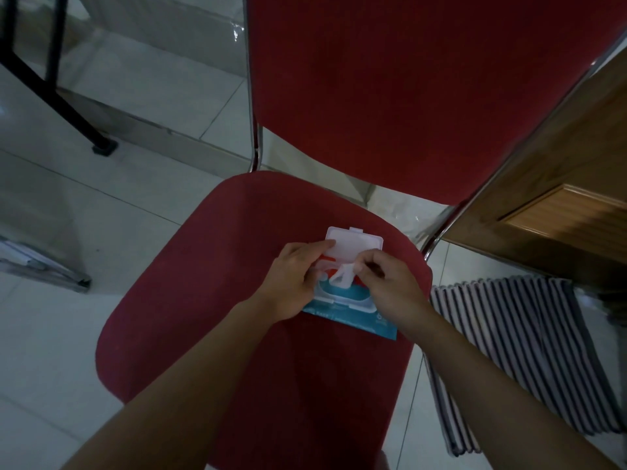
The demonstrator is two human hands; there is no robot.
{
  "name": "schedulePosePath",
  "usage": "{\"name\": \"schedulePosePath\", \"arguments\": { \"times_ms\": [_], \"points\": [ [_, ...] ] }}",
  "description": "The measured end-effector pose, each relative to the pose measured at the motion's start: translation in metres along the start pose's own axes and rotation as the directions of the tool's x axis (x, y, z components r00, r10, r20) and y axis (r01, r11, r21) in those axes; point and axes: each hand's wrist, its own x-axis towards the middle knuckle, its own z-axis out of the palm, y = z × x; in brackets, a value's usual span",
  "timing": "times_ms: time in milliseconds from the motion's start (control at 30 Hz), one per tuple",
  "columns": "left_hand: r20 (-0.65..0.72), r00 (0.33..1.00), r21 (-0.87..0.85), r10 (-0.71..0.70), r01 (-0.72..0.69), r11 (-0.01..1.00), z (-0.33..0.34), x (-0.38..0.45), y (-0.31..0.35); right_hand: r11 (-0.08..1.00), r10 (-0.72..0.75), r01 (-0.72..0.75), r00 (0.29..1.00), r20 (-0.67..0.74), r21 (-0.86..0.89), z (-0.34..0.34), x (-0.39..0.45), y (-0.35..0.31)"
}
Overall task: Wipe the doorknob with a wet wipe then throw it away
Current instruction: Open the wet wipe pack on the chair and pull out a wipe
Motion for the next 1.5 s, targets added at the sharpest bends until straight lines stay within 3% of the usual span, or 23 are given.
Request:
{"name": "schedulePosePath", "arguments": {
  "times_ms": [100,233,567,700,933,1033,1100,1267,1500],
  "points": [
    [0.001,1.000,-0.003,-0.011,0.011,1.000,0.000,0.000,0.002,0.981,0.049,-0.048,0.999,-0.004,0.189,-0.001,-0.002,-0.002],
    [0.006,1.000,0.003,-0.026,0.026,1.000,0.001,0.000,0.002,0.796,0.114,-0.108,0.993,0.028,0.596,-0.009,-0.001,-0.011],
    [0.013,0.998,0.025,-0.066,0.066,0.998,0.002,-0.001,0.006,0.681,0.182,-0.154,0.982,0.039,0.716,-0.024,-0.001,-0.019],
    [0.032,0.993,-0.012,-0.110,0.111,0.994,0.001,-0.002,0.010,0.738,0.203,-0.126,0.978,-0.039,0.663,-0.028,-0.004,-0.017],
    [0.085,0.971,-0.220,-0.224,0.238,0.946,-0.002,0.001,0.011,0.688,0.239,-0.068,0.961,-0.137,0.723,-0.042,-0.011,-0.008],
    [0.116,0.953,-0.419,-0.279,0.302,0.856,0.009,0.006,-0.013,0.804,0.259,-0.111,0.950,-0.176,0.584,-0.039,-0.015,0.000],
    [0.140,0.945,-0.511,-0.297,0.326,0.796,0.000,0.005,0.006,0.867,0.265,-0.144,0.944,-0.195,0.477,-0.035,-0.015,0.006],
    [0.144,0.947,-0.633,-0.288,0.311,0.709,-0.004,0.006,0.020,0.904,0.330,-0.297,0.942,-0.062,0.307,-0.028,-0.018,0.011],
    [0.151,0.932,-0.612,-0.330,0.350,0.709,-0.008,0.007,0.021,0.908,0.336,-0.328,0.942,0.017,0.260,-0.029,-0.020,0.012]
  ]
}}
